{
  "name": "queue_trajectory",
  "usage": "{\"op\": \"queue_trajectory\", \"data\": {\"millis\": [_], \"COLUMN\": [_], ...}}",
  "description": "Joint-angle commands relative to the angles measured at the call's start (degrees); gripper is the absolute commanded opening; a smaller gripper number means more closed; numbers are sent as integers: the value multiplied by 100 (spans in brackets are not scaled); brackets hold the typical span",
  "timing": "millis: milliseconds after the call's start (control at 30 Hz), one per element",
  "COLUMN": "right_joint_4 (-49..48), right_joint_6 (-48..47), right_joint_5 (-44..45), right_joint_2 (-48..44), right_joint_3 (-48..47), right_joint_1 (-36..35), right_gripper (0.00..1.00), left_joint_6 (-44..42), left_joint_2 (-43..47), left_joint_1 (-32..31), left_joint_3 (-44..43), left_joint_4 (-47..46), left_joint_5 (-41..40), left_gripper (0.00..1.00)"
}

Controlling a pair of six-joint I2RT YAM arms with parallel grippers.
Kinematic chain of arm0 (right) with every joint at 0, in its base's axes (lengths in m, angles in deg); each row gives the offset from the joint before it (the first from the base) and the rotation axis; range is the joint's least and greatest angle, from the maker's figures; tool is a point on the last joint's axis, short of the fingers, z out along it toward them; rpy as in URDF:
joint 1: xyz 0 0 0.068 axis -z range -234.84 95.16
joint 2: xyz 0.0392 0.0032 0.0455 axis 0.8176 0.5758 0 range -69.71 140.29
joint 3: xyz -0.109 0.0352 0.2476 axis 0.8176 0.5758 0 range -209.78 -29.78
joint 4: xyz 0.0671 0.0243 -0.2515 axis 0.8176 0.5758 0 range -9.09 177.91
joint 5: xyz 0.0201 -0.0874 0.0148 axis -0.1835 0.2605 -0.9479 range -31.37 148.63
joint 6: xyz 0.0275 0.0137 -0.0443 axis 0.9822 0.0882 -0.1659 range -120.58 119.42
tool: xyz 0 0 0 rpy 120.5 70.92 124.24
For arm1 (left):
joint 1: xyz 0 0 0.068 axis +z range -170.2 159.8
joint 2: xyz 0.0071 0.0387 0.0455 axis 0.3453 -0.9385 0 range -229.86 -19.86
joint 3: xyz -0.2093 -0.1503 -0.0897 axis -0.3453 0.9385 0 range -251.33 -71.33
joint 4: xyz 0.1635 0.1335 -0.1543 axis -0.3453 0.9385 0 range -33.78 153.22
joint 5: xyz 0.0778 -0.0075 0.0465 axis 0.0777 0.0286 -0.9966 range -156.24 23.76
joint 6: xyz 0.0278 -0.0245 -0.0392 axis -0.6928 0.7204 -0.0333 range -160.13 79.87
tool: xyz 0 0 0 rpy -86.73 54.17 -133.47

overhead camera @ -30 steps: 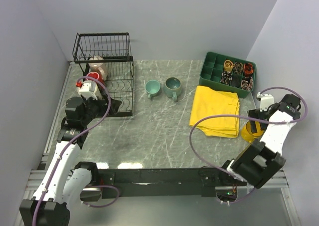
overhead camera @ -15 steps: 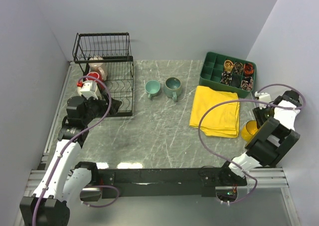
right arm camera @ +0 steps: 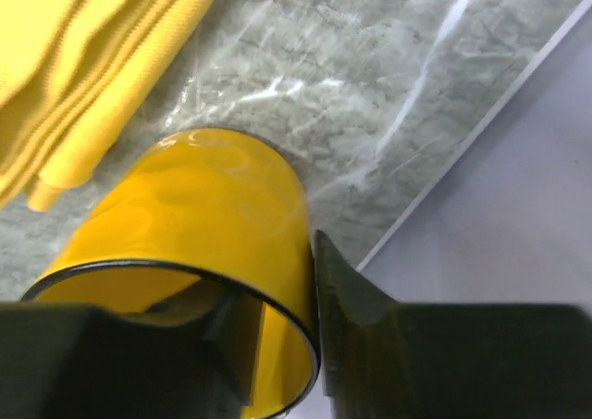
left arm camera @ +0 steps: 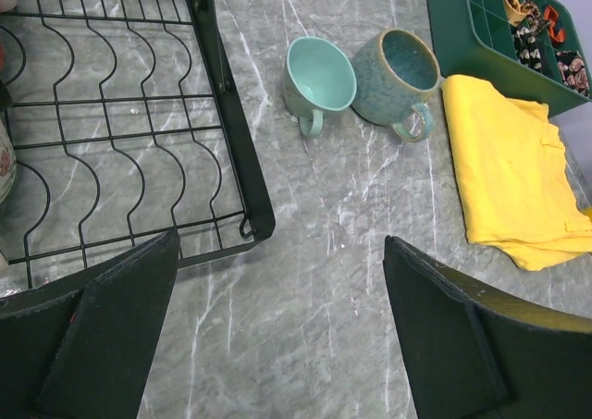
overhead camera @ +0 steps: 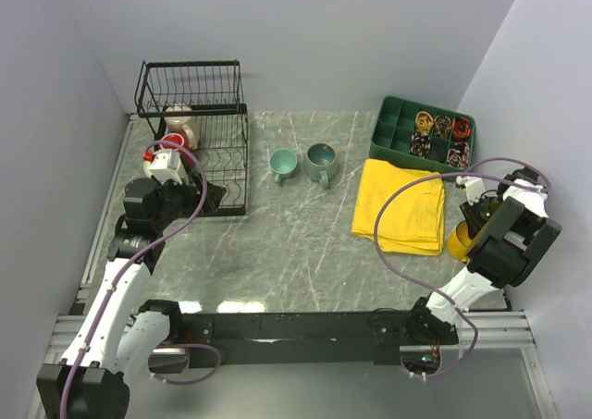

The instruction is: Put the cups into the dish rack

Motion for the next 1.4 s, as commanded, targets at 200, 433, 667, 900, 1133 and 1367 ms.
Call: {"op": "queue_trajectory", "data": {"millis": [200,433,667,900,1133,1367], "right_joint_4": [-212,612,1651,-296,-1713,-3389], "right_joint_6": [-330,-31,582,3367,5695,7561], "right_joint_5": [-147,-753,-1642,-1309,-1167,-1659], "right_joint_2": [-412,-1641,-2653,-3744,-3235,-3031], "right_joint_3": [174,-246,-696,-440,-1371,-1426], "right_joint_1": [-15,-33,-725,-3370,-5094,-5525], "right_gripper": [0,0,0,0,0,0], "left_joint_6": [-64,146,1644,3575,4688,5868], "left_joint_2": [-60,-130,-771,-1010,-1088,-1607], "left_joint_1": [-23,-23,73,-435,-1700,-2685], "left_joint_3": [-154,-102,-32,129,232,338], "left_joint_4": [-199,-418,-1489,-3514,-4653,-6253], "left_joint_5": [356,855,2916,3399,2696,1378], "left_gripper": [96,96,96,96,96,96]}}
